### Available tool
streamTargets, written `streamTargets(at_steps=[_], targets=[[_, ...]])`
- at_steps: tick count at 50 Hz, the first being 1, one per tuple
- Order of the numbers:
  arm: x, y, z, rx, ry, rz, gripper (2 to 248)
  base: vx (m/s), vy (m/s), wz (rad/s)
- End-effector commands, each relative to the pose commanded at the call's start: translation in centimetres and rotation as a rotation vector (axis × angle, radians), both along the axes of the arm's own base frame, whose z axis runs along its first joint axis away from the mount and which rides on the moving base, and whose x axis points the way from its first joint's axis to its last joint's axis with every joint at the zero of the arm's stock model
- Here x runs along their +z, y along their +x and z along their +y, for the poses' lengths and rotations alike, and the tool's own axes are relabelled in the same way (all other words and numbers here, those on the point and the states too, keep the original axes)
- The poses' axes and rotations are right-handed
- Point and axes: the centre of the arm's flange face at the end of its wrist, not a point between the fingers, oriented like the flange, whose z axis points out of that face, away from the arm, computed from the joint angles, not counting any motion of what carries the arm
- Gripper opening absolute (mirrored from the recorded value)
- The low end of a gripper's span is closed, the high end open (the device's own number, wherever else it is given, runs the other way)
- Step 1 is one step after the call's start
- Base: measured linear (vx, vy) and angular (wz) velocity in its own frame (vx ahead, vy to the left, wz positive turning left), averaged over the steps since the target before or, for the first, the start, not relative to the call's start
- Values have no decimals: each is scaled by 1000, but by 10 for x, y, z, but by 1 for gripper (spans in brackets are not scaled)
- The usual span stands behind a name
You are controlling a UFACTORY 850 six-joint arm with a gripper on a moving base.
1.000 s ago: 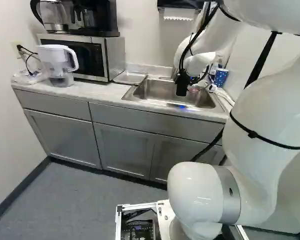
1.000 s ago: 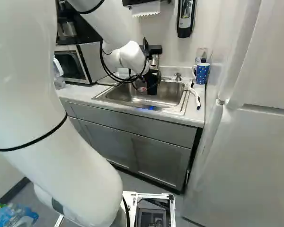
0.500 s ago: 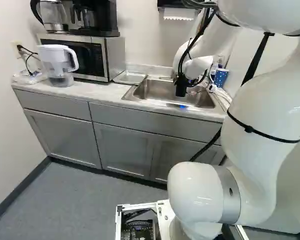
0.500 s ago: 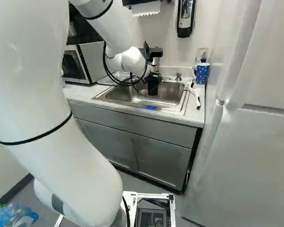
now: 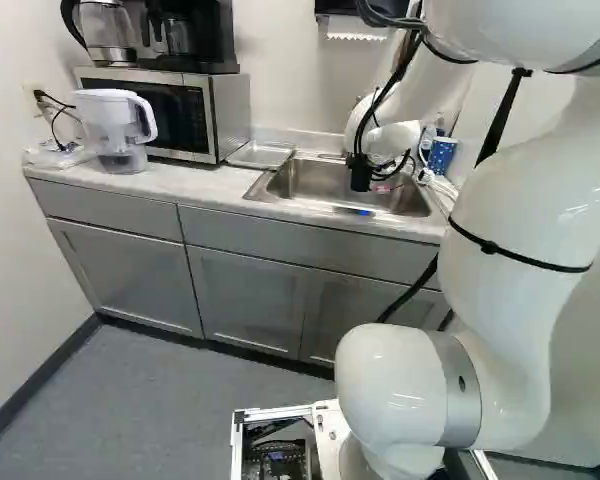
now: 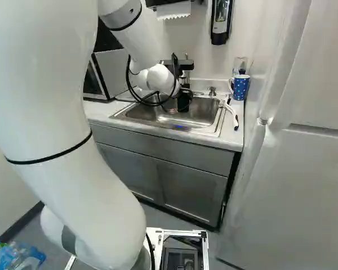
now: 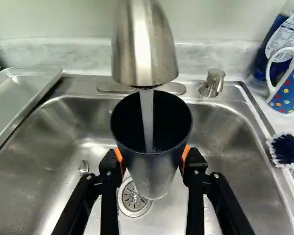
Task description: Rinse the cup and place it in the tray
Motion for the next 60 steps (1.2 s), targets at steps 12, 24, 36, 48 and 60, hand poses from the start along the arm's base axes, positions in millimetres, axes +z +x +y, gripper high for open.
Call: streamTargets(at_steps=[12,24,36,48,60], targets=[[-12,2,0,1,2,7,124,0,0,0],[-18,2,1,2,4,17,124,0,0,0],[-18,2,1,2,4,17,124,0,0,0],[-18,2,1,2,4,17,124,0,0,0],[-18,2,1,2,4,17,124,0,0,0]])
